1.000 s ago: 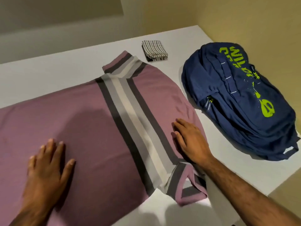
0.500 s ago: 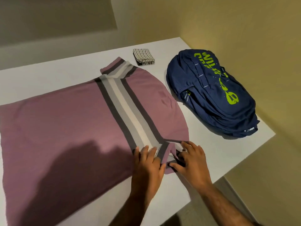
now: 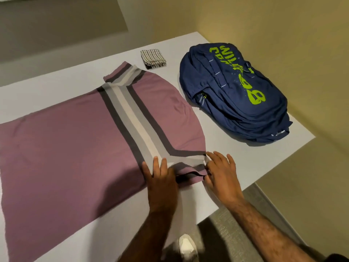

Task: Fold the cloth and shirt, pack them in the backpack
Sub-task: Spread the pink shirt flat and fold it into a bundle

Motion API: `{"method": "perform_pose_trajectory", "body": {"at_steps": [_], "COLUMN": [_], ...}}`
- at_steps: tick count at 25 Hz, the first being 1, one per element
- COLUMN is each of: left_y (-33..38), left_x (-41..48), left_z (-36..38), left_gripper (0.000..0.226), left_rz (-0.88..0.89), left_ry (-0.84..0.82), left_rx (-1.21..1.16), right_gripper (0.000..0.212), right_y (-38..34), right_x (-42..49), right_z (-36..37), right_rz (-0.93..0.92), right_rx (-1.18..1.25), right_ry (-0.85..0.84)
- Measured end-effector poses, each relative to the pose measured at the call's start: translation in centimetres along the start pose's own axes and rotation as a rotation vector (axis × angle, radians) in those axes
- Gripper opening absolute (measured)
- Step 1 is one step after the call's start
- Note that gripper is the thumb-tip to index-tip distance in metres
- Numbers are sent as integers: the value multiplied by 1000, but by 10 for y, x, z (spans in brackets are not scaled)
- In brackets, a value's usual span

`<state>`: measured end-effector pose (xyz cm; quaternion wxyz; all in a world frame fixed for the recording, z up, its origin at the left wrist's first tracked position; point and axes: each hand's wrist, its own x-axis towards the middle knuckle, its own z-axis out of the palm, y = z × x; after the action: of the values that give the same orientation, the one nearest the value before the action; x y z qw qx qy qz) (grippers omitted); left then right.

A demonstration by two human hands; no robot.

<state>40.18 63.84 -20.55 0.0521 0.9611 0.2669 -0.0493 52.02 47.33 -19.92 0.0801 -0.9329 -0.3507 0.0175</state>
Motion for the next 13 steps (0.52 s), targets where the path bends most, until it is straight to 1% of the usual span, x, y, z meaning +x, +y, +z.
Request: {"method": "perform_pose_trajectory", "body": {"at_steps": [1, 3, 5, 6, 7, 8, 9, 11, 13], "left_y": [0, -5, -10, -11, -10, -9, -7, -4, -6], "left_x": [-2, -11, -27, -33, -38, -40, -40, -34, -32], "left_z": [-2, 0, 7, 11, 15, 21, 26, 28, 27], "left_gripper": [15, 8, 10, 15, 19, 21, 24, 30, 30], "left_rz": [2, 0, -23, -39, -45, -47, -52, -55, 0], "left_ry": [21, 150, 301, 318, 304, 271, 234, 176, 199], "left_rx": [16, -6, -103, -147, -158, -156, -155, -167, -191], "right_gripper": [41, 30, 21, 22, 26, 30, 32, 25, 21], "right_y": [4, 11, 16, 17, 16, 12, 8, 1, 2], "right_x": [-3, -6, -9, -11, -12, -14, -15, -11, -9], "right_z": [0, -2, -4, -4, -1, 3, 7, 5, -6], "right_rz": [-22, -3, 141, 209, 226, 183, 101, -31, -65], "right_rx": [14, 77, 166, 167, 130, 80, 27, -25, -26], "right_ry": [26, 59, 37, 24, 16, -3, -30, -47, 5]}}
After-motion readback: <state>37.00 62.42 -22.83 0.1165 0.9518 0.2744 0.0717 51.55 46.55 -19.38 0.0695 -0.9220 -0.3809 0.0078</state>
